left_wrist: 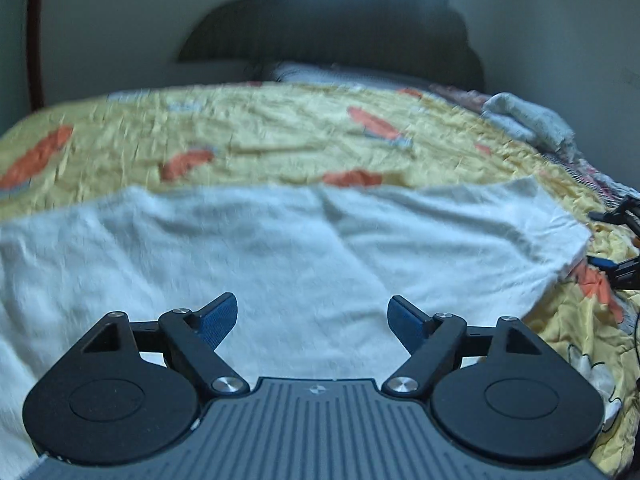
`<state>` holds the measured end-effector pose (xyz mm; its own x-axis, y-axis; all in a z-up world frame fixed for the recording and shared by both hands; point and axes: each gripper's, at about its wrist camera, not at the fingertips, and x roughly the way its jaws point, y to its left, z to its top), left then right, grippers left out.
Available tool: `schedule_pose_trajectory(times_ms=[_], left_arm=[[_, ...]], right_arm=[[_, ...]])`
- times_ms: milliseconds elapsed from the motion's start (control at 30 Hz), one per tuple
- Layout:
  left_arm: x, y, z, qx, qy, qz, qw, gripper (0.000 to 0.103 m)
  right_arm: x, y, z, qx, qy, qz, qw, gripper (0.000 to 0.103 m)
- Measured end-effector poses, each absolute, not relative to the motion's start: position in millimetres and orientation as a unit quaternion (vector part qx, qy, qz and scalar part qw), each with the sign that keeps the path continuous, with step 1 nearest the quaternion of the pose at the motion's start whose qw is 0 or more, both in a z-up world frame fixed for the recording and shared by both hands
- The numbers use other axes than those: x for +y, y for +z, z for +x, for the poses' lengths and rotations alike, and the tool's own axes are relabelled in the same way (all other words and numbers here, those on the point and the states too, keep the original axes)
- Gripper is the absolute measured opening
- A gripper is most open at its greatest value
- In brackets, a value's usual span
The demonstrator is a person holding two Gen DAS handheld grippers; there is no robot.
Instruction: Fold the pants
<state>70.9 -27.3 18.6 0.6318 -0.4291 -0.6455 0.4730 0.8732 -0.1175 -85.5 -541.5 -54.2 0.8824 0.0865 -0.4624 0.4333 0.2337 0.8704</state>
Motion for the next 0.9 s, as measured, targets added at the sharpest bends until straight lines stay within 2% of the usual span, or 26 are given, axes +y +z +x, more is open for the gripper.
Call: schedule_pose_trajectory(times_ms=[167,233,300,567,600,667,900], left_arm=[[-18.2,19.4,67.8,0.367,-0.241,0.013,0.898,0.085],[-16.7,20.2,65.9,0.368,-0.24,0.011,0.898,0.085],[-17.0,18.6,66.3,0.374,-0.238,0.012,0.896,0.085],[-11.0,25.3,66.0,0.363,-0.224,0.011,0.904,0.085],[-5.7,27.6,66.7,0.36,-0.214,0.008,0.908,0.085],[8.7,31.3,69.5,0.355,-0.191,-0.007,0.915,0.086],[58.9,28.6,80.5,0.37,-0.109,-0.078,0.919,0.086]], right_arm=[[-548.1,-58.0,-109.5,0.178,-0.138,0.608,0.761,0.068],[-551.1,-59.7,-109.2,0.216,-0.161,0.58,0.769,0.041],[-551.2,-61.0,-105.2,0.239,-0.166,0.562,0.774,0.028],[-548.3,-58.2,-81.6,0.264,-0.147,0.545,0.783,0.028],[-548.1,-57.8,-78.6,0.267,-0.147,0.538,0.786,0.026],[-547.0,-56.5,-77.6,0.273,-0.156,0.534,0.785,0.01],[-543.8,-57.6,-75.6,0.27,-0.155,0.533,0.787,0.008]])
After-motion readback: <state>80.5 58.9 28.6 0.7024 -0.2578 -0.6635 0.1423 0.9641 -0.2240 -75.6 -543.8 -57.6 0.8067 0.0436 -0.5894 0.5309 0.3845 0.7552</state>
